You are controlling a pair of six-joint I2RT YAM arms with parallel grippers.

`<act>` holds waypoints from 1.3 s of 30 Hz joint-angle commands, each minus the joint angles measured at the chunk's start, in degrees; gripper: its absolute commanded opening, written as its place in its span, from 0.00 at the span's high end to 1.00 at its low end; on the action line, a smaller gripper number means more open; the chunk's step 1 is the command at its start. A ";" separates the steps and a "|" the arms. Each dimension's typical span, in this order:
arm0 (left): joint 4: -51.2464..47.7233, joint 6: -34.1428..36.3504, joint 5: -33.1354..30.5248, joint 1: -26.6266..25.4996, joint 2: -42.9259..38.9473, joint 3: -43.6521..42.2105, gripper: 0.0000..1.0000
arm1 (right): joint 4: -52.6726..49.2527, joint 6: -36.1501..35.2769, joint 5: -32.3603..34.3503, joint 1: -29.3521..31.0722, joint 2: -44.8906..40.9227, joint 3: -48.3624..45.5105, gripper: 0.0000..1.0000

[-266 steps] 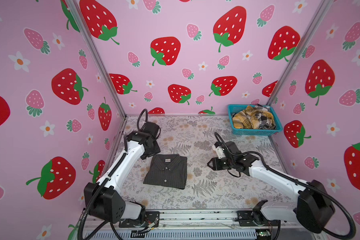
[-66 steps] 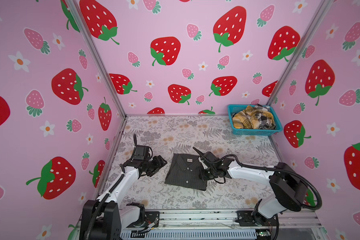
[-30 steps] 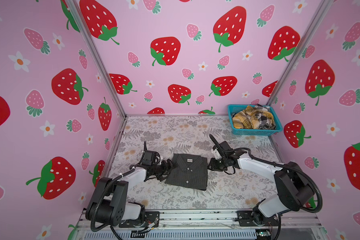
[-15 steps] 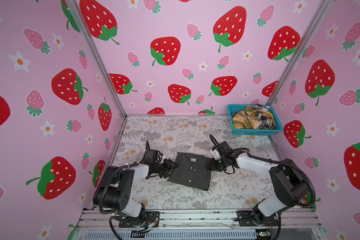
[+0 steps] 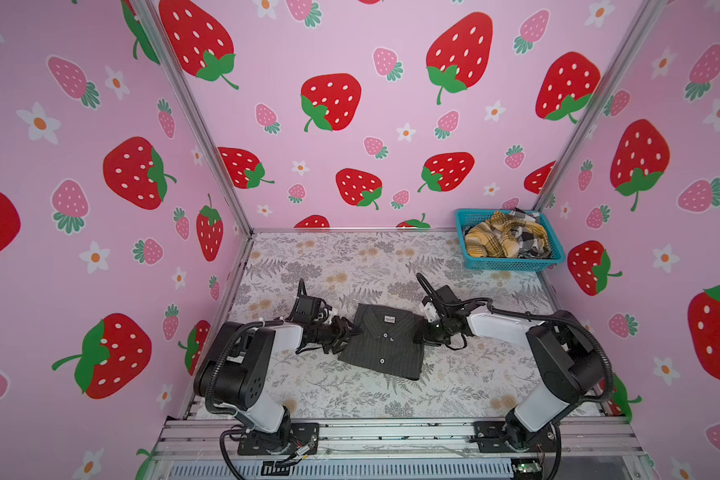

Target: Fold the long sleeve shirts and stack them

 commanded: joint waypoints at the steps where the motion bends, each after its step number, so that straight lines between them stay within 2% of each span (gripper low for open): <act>1: -12.07 2.78 -10.52 -0.38 3.31 -0.10 0.25 | -0.53 0.43 1.50 -0.01 2.55 -0.14 0.82; 3: -13.09 3.54 -10.91 -0.36 4.09 1.24 0.23 | -0.49 0.21 1.52 -0.14 2.80 0.04 0.82; 5: -14.46 4.23 -10.99 -0.44 5.65 2.84 0.26 | -0.67 0.00 1.62 -0.23 3.04 0.29 0.82; 10: -11.67 3.17 -8.45 -0.45 9.20 3.53 0.48 | -0.61 -0.14 1.76 -0.36 3.56 0.66 0.82; 14: -10.56 2.78 -7.35 -0.46 9.59 3.47 0.60 | -0.58 -0.10 1.63 -0.32 3.67 0.90 0.82; 20: -13.68 3.18 -8.63 -0.66 6.17 4.98 0.88 | -1.44 -0.80 2.49 -0.45 1.58 2.85 0.83; 26: -24.23 7.84 -16.39 -0.72 0.03 10.33 1.00 | -6.30 -2.10 6.92 -0.95 -2.87 7.83 0.82; 31: -36.55 13.68 -26.01 1.21 -1.74 17.68 1.00 | -7.97 -2.29 8.21 -2.00 -6.69 9.77 0.82; 35: -45.34 19.39 -36.65 5.20 -1.82 24.06 1.00 | -8.07 -2.38 8.03 -2.21 -9.05 10.00 0.82; 39: -49.45 24.08 -43.59 12.30 -0.45 30.40 1.00 | -7.29 -2.64 7.35 -2.20 -10.60 8.94 0.82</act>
